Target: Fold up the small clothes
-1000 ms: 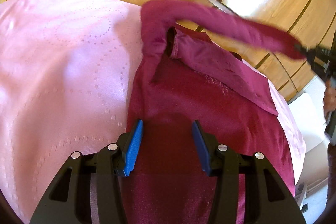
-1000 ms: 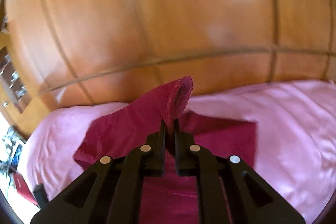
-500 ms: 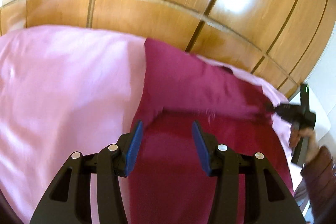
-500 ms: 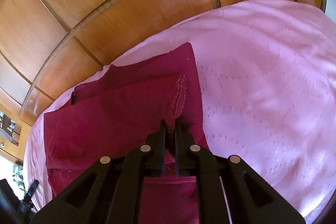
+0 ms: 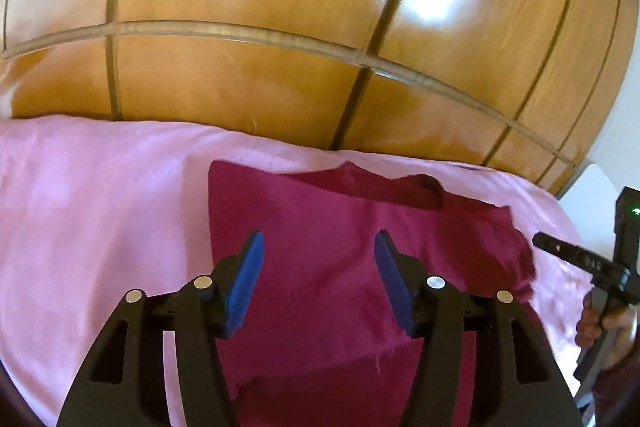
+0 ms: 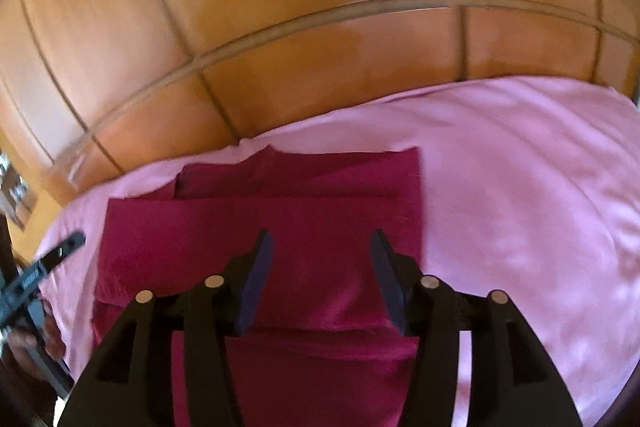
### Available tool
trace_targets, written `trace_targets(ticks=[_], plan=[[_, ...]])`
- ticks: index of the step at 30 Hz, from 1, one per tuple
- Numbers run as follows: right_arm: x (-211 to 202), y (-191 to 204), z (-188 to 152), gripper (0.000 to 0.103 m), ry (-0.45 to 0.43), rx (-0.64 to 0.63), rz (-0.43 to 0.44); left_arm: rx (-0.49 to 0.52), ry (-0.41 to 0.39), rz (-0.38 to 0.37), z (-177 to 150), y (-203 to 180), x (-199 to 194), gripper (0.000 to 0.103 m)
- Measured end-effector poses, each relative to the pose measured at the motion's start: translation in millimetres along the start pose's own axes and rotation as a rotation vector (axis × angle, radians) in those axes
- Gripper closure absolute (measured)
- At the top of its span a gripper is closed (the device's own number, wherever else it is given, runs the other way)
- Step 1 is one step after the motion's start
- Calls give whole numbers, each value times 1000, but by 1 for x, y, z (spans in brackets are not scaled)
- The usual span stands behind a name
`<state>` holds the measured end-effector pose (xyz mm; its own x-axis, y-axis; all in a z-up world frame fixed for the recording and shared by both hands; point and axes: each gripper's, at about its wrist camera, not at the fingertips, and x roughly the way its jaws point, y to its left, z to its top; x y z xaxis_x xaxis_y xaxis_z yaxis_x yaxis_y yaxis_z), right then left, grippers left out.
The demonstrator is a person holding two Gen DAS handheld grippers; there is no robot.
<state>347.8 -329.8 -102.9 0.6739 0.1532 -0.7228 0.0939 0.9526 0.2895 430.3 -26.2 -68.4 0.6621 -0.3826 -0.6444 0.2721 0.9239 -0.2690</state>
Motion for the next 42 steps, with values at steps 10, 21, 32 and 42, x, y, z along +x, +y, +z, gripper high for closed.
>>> trace_targets(ticks=[10,21,32,42], plan=[[77,5,-22,38,43,-105,-107,-116,94,49,-20,53,69,51],[43,23,-29,22,41,-201,-124,11,21,67,-35,14,9,43],[37,20,-77,18,46,-253,-139,72,130,104,-75,7,21,42],[15,17,-81,6,48,-184,-165,28,85,178,-95,7,-43,39]])
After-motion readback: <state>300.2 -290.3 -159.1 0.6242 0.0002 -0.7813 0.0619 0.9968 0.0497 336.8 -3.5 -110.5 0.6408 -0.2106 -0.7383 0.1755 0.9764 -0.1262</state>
